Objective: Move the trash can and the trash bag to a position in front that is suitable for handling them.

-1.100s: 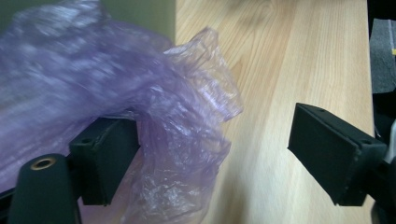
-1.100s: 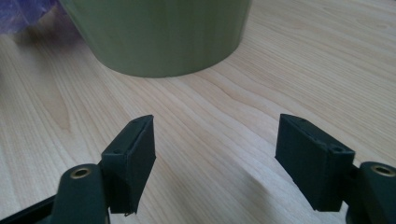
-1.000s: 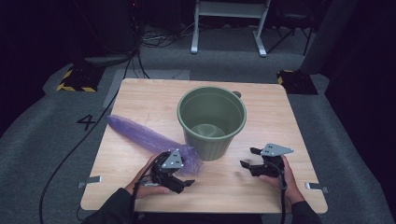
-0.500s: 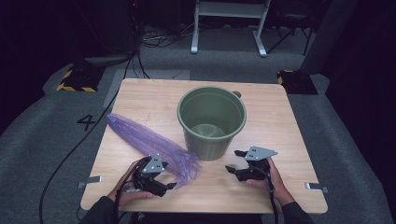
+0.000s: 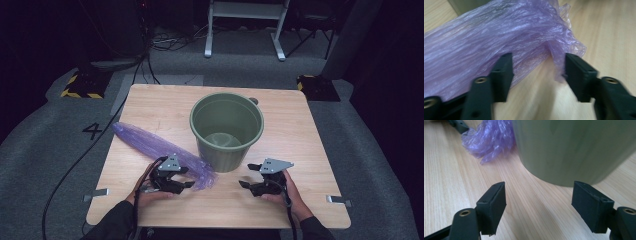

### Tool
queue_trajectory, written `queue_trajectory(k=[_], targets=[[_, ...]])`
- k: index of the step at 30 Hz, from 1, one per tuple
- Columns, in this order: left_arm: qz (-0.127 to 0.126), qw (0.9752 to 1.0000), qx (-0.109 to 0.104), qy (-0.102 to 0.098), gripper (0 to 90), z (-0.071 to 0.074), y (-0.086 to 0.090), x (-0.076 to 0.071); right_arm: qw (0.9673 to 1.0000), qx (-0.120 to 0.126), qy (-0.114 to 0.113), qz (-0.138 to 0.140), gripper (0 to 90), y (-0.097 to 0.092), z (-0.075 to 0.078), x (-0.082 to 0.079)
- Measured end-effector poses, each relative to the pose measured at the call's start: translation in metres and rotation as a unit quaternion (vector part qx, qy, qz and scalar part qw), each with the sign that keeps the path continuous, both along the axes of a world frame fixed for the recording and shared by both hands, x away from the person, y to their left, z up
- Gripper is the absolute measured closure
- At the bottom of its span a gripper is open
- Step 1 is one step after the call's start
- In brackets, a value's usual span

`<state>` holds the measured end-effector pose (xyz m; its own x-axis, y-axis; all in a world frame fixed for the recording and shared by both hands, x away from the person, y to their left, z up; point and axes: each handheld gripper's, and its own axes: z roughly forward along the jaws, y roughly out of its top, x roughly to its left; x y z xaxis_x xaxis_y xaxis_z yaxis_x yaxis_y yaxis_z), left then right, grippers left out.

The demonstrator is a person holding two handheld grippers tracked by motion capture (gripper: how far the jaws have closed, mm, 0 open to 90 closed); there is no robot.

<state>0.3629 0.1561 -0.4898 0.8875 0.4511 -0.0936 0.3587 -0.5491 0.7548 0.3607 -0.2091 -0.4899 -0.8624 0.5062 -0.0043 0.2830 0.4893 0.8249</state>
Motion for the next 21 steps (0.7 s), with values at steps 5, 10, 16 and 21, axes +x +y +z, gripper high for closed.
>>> queue_trajectory(k=[5, 10, 16, 21], targets=[[0.005, 0.9997, -0.023, 0.002, 71.4, -0.002, -0.012, 0.008, 1.0, 0.005, -0.001, -0.008, 28.7, -0.005, 0.0, 0.001], [-0.008, 0.9999, -0.013, 0.005, 84.2, -0.006, -0.026, 0.01, 1.0, 0.0, -0.003, -0.005, 28.8, -0.002, 0.0, 0.0], [-0.029, 0.9996, -0.001, 0.0, 89.8, -0.006, -0.043, 0.012, 0.9999, -0.007, -0.001, -0.008, 30.4, -0.002, -0.002, 0.001], [-0.037, 0.9993, 0.003, 0.001, 90.0, -0.007, -0.058, 0.015, 0.9999, -0.004, 0.004, -0.016, 30.6, -0.006, -0.003, 0.004]])
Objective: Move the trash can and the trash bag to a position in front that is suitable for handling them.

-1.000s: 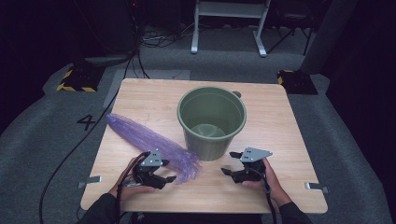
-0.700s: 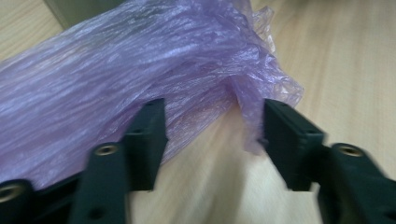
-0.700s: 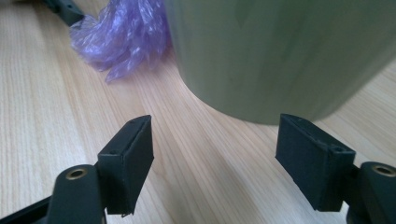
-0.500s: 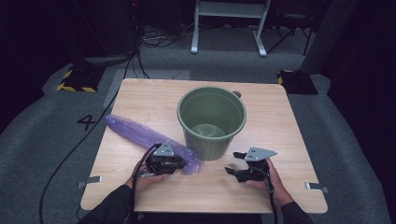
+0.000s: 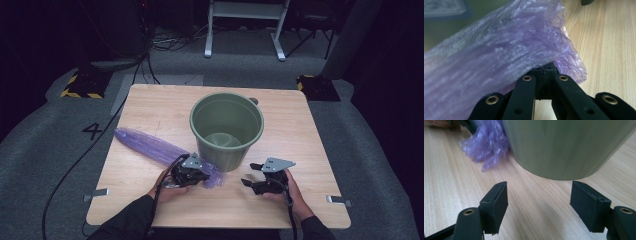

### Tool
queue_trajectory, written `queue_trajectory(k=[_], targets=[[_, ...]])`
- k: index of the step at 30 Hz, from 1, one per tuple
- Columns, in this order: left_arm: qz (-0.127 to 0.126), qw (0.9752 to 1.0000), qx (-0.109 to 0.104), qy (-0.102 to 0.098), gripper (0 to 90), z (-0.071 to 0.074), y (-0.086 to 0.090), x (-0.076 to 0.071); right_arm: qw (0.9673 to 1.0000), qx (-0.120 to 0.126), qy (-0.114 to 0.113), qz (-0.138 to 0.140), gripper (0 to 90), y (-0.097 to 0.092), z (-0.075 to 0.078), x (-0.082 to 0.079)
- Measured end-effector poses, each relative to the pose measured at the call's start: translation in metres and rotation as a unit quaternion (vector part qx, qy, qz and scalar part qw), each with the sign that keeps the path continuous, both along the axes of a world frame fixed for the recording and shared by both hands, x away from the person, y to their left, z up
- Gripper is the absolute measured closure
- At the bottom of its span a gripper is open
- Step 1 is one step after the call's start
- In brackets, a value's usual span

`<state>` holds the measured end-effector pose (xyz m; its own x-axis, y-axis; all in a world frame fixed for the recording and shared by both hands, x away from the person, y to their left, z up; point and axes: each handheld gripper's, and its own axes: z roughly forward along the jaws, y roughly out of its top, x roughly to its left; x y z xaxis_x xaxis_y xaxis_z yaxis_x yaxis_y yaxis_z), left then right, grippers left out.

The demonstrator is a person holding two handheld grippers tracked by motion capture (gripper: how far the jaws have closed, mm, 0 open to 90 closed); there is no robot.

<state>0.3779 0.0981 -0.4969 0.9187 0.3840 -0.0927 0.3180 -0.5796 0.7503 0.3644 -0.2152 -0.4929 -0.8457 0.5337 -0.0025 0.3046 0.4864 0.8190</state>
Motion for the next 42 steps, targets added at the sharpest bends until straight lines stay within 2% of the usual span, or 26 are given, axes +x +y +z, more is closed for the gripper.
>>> queue_trajectory(k=[3, 5, 7, 11, 13, 15, 16, 17, 22, 24, 25, 26, 27, 28, 29, 30, 31, 32, 34, 35, 36, 37, 38, 39, 40, 42], targets=[[-0.017, 0.9998, 0.007, -0.002, 90.0, -0.001, -0.014, -0.001, 1.0, 0.002, 0.0, -0.001, 30.5, -0.002, 0.001, 0.0], [-0.018, 0.9998, 0.006, 0.0, 90.0, -0.002, -0.017, -0.001, 1.0, 0.002, 0.0, -0.001, 30.5, -0.002, 0.0, 0.0], [-0.028, 0.9996, 0.006, -0.002, 90.0, -0.002, -0.031, -0.002, 1.0, 0.002, 0.0, -0.002, 30.3, -0.004, 0.0, 0.0], [-0.033, 0.9995, 0.004, 0.0, 89.8, -0.002, -0.043, -0.003, 1.0, 0.008, -0.001, 0.0, 29.0, -0.007, 0.002, -0.001], [-0.032, 0.9995, 0.005, -0.004, 81.5, -0.001, -0.049, -0.006, 0.9999, 0.015, 0.001, 0.005, 28.0, -0.007, 0.003, -0.001], [-0.029, 0.9995, 0.008, -0.013, 67.6, 0.004, -0.048, -0.01, 0.9999, 0.013, 0.002, 0.01, 26.2, -0.004, 0.003, -0.002], [-0.032, 0.9994, 0.006, -0.013, 65.4, 0.006, -0.047, -0.012, 0.9999, 0.011, 0.003, 0.012, 25.5, -0.002, 0.003, -0.003], [-0.039, 0.9991, 0.003, -0.014, 63.4, 0.009, -0.044, -0.014, 0.9999, 0.01, 0.001, 0.014, 25.0, 0.0, 0.003, -0.003], [-0.04, 0.999, -0.003, -0.021, 41.3, 0.021, -0.029, -0.029, 0.9997, 0.002, 0.006, 0.025, 24.4, 0.012, 0.001, -0.004], [-0.034, 0.9991, 0.005, -0.026, 30.3, 0.025, -0.02, -0.037, 0.9996, -0.003, 0.004, 0.029, 25.6, 0.016, 0.001, -0.005], [-0.029, 0.9992, 0.005, -0.026, 25.7, 0.027, -0.016, -0.04, 0.9996, -0.012, 0.001, 0.024, 29.3, 0.018, 0.0, -0.005], [-0.029, 0.9992, 0.005, -0.026, 22.0, 0.027, -0.016, -0.04, 0.9996, -0.022, -0.003, 0.018, 36.9, 0.02, 0.0, -0.004], [-0.017, 0.9994, 0.007, -0.031, 18.4, 0.032, -0.005, -0.046, 0.9994, -0.027, -0.007, 0.019, 44.6, 0.021, -0.001, -0.004], [-0.016, 0.9993, 0.005, -0.032, 16.0, 0.034, 0.001, -0.048, 0.9994, -0.027, -0.008, 0.019, 49.6, 0.021, -0.001, -0.003], [-0.013, 0.9993, 0.002, -0.034, 16.0, 0.035, 0.007, -0.05, 0.9994, -0.029, -0.006, 0.017, 54.3, 0.022, -0.002, -0.002], [-0.013, 0.9993, 0.002, -0.034, 15.7, 0.035, 0.007, -0.05, 0.9994, -0.029, -0.006, 0.017, 54.3, 0.022, -0.002, -0.002], [-0.008, 0.9993, 0.003, -0.037, 15.8, 0.037, 0.016, -0.052, 0.9992, -0.032, -0.008, 0.022, 67.7, 0.021, -0.003, -0.002], [0.008, 0.9992, 0.001, -0.039, 15.8, 0.039, 0.032, -0.055, 0.9992, -0.033, -0.009, 0.022, 73.4, 0.021, -0.003, -0.002], [0.03, 0.9983, 0.011, -0.049, 15.8, 0.04, 0.045, -0.057, 0.999, -0.038, -0.013, 0.02, 82.5, 0.019, -0.003, -0.002], [0.03, 0.9983, 0.011, -0.049, 15.8, 0.04, 0.045, -0.057, 0.999, -0.038, -0.013, 0.02, 82.5, 0.019, -0.003, -0.002], [0.046, 0.9976, 0.009, -0.051, 15.8, 0.041, 0.054, -0.057, 0.9991, -0.038, -0.012, 0.013, 89.9, 0.015, -0.004, -0.001], [0.062, 0.9968, 0.005, -0.05, 16.0, 0.042, 0.067, -0.057, 0.9991, -0.039, -0.012, 0.01, 90.0, 0.013, -0.004, 0.0], [0.072, 0.9961, 0.005, -0.051, 16.0, 0.042, 0.074, -0.056, 0.9991, -0.041, -0.011, 0.007, 90.0, 0.01, -0.005, 0.001], [0.072, 0.9961, 0.005, -0.051, 16.0, 0.042, 0.074, -0.056, 0.9991, -0.041, -0.007, 0.005, 90.0, 0.008, -0.005, 0.002], [0.087, 0.9948, 0.006, -0.052, 16.0, 0.042, 0.086, -0.055, 0.9991, -0.042, -0.004, 0.002, 90.0, 0.004, -0.005, 0.003], [0.102, 0.9932, 0.011, -0.055, 16.0, 0.043, 0.098, -0.054, 0.9986, -0.051, -0.006, -0.01, 90.0, -0.003, -0.006, 0.005]])
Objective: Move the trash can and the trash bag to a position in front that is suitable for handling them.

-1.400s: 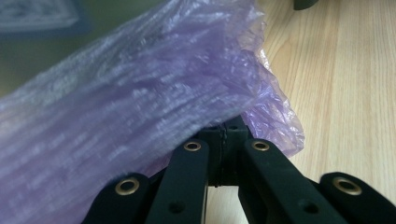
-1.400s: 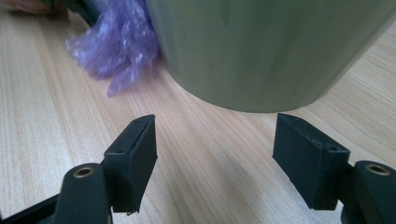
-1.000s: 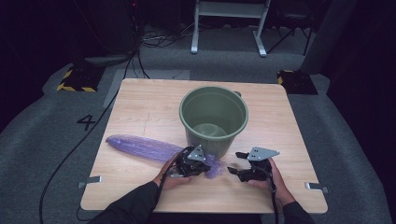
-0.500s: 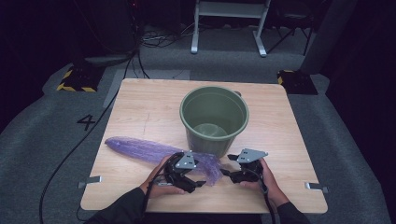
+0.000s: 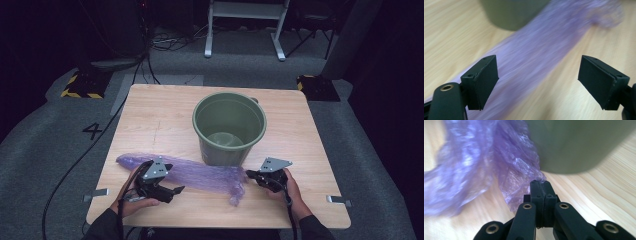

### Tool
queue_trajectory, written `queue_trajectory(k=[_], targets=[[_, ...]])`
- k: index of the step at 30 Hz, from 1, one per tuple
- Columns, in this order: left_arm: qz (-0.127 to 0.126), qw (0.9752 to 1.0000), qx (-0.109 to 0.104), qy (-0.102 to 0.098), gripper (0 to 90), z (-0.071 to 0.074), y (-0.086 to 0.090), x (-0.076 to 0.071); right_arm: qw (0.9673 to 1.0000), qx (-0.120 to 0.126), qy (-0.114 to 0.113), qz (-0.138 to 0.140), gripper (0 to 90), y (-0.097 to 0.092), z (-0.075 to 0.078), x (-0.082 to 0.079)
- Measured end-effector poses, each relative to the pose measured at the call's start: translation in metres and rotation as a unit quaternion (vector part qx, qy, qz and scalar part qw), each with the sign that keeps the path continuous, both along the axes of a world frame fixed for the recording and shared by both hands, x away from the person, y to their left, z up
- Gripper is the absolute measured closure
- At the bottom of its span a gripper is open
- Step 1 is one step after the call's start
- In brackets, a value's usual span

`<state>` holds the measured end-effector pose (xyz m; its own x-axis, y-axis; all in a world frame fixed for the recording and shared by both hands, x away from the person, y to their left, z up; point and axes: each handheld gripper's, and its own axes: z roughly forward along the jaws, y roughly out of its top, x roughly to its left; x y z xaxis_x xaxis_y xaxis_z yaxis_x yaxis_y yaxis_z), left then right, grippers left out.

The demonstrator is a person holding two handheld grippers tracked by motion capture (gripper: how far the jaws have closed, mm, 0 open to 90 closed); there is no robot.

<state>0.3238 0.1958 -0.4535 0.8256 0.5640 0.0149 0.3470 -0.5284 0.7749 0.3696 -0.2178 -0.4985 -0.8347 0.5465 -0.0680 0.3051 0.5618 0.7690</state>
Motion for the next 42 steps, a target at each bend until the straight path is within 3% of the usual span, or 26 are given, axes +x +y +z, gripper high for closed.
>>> queue_trajectory(k=[5, 6, 9, 12, 15, 16, 18, 19, 20, 25, 29, 34, 38, 39, 41, 42], targets=[[0.022, 0.9997, 0.002, -0.001, 16.2, 0.006, 0.019, 0.003, 0.9991, -0.02, -0.005, -0.037, 90.0, -0.02, -0.001, 0.008], [0.028, 0.9996, -0.005, -0.004, 16.4, 0.009, 0.026, 0.004, 0.9981, -0.011, 0.001, -0.061, 90.0, -0.034, -0.002, 0.013], [0.036, 0.9993, -0.003, -0.005, 17.3, 0.009, 0.035, 0.008, 0.9957, -0.006, 0.005, -0.093, 90.0, -0.05, -0.002, 0.019], [0.046, 0.9989, -0.009, 0.002, 17.3, 0.005, 0.041, 0.013, 0.9927, -0.007, 0.003, -0.12, 89.3, -0.065, -0.002, 0.024], [0.048, 0.9988, -0.002, 0.009, 17.6, -0.001, 0.042, 0.016, 0.9903, 0.0, 0.004, -0.139, 84.2, -0.074, -0.001, 0.028], [0.048, 0.9987, 0.009, 0.014, 17.5, -0.007, 0.041, 0.019, 0.986, 0.005, 0.002, -0.167, 76.5, -0.082, 0.0, 0.031], [0.047, 0.9986, 0.012, 0.019, 17.5, -0.011, 0.04, 0.021, 0.985, 0.008, 0.003, -0.173, 72.9, -0.085, 0.0, 0.032], [0.044, 0.9985, 0.022, 0.025, 17.7, -0.017, 0.038, 0.024, 0.9819, 0.008, 0.002, -0.189, 54.1, -0.09, 0.003, 0.032], [0.04, 0.9985, 0.019, 0.034, 17.5, -0.021, 0.037, 0.025, 0.9804, 0.008, 0.005, -0.197, 50.7, -0.091, 0.004, 0.032], [0.032, 0.9977, 0.034, 0.049, 17.5, -0.034, 0.033, 0.029, 0.9757, 0.026, -0.017, -0.217, 38.7, -0.099, 0.021, 0.022], [0.033, 0.9974, 0.033, 0.054, 17.3, -0.039, 0.031, 0.031, 0.972, 0.05, -0.036, -0.227, 32.3, -0.105, 0.033, 0.016], [0.029, 0.997, 0.038, 0.061, 17.3, -0.044, 0.029, 0.033, 0.9696, 0.073, -0.059, -0.226, 30.0, -0.109, 0.048, 0.007], [0.03, 0.997, 0.038, 0.061, 16.5, -0.046, 0.027, 0.034, 0.9719, 0.064, -0.074, -0.214, 28.9, -0.105, 0.057, 0.0], [0.031, 0.9971, 0.034, 0.06, 16.1, -0.046, 0.028, 0.034, 0.9698, 0.048, -0.083, -0.224, 29.0, -0.103, 0.062, -0.003], [0.032, 0.9972, 0.033, 0.058, 15.8, -0.047, 0.027, 0.033, 0.9694, 0.048, -0.084, -0.226, 29.5, -0.104, 0.063, -0.003], [0.033, 0.9974, 0.037, 0.052, 15.4, -0.048, 0.026, 0.032, 0.9666, 0.039, -0.078, -0.241, 31.1, -0.108, 0.061, 0.0]])
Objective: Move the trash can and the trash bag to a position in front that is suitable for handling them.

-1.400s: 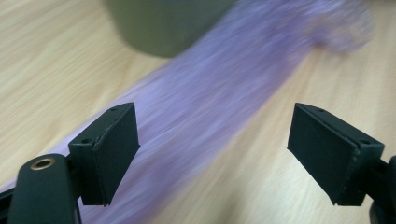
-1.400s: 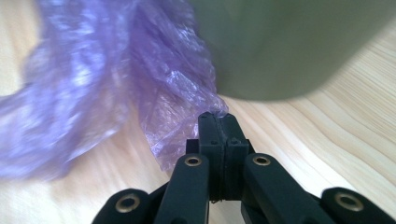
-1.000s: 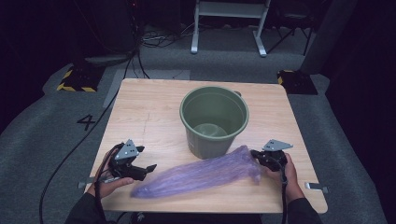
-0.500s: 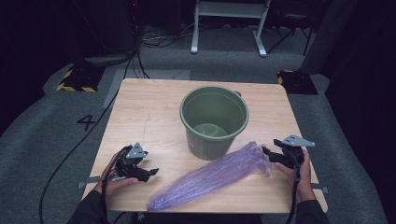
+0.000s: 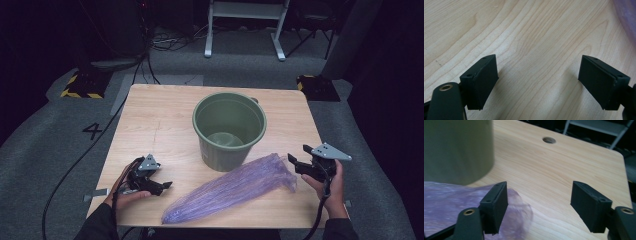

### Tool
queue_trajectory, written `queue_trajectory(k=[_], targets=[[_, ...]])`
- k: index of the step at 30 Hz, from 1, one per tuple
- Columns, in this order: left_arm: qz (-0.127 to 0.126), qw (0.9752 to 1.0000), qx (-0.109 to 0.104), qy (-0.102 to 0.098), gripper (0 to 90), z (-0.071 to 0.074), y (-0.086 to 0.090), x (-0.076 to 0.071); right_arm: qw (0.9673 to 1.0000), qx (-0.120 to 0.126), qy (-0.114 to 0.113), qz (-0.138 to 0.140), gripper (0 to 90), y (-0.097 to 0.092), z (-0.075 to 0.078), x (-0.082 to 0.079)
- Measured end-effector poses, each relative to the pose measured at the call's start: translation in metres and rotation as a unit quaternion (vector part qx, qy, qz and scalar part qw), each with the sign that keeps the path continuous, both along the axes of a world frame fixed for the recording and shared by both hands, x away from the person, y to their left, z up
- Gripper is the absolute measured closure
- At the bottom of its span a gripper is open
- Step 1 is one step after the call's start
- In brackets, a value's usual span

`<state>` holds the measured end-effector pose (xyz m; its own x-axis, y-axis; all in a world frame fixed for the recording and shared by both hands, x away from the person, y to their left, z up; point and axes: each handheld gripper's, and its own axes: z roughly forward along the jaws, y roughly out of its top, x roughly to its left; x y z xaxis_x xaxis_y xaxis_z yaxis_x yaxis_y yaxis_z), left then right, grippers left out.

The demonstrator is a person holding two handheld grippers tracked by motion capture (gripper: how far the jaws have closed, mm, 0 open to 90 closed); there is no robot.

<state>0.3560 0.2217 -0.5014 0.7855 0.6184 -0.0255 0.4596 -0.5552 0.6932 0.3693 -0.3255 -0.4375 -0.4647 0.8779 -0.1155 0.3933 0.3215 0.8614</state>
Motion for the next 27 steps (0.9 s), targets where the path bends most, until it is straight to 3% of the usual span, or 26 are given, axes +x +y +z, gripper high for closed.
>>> queue_trajectory(k=[2, 3, 4, 10, 17, 21, 23, 24, 25, 26, 27], targets=[[-0.001, 1.0, 0.003, -0.006, 15.1, -0.001, -0.001, 0.0, 0.9999, -0.004, 0.004, -0.013, 31.6, -0.003, -0.002, 0.003], [-0.001, 1.0, -0.001, -0.009, 14.6, -0.002, -0.002, -0.001, 0.9994, 0.018, 0.019, -0.021, 31.7, -0.01, -0.007, 0.008], [-0.001, 1.0, -0.003, -0.009, 14.6, -0.002, -0.003, -0.001, 0.9992, 0.025, 0.021, -0.021, 31.8, -0.012, -0.008, 0.009], [-0.003, 0.9999, -0.007, -0.012, 14.1, -0.003, -0.003, 0.0, 0.9989, 0.039, 0.002, 0.027, 31.2, -0.004, 0.002, -0.003], [-0.003, 0.9999, -0.006, -0.012, 13.8, -0.003, -0.003, 0.0, 0.9958, 0.045, 0.009, 0.079, 30.6, 0.018, 0.007, -0.017], [-0.005, 0.9999, -0.006, -0.012, 13.8, -0.003, -0.003, 0.0, 0.989, 0.045, 0.028, 0.138, 30.5, 0.05, 0.0, -0.035], [-0.004, 0.9999, -0.006, -0.012, 13.8, -0.003, -0.003, 0.0, 0.9862, 0.02, 0.037, 0.16, 30.7, 0.067, -0.004, -0.043], [-0.004, 0.9999, -0.006, -0.012, 13.8, -0.003, -0.003, 0.0, 0.9862, 0.02, 0.037, 0.16, 30.7, 0.067, -0.004, -0.043], [-0.005, 0.9999, -0.006, -0.012, 13.8, -0.003, -0.003, 0.0, 0.9821, 0.02, 0.045, 0.182, 35.0, 0.082, -0.009, -0.049], [-0.006, 0.9999, -0.006, -0.013, 13.8, -0.003, -0.003, 0.0, 0.9802, 0.011, 0.047, 0.192, 40.1, 0.09, -0.012, -0.052], [-0.007, 0.9999, -0.006, -0.013, 13.8, -0.003, -0.003, 0.0, 0.9792, -0.001, 0.041, 0.199, 50.6, 0.097, -0.016, -0.055]])
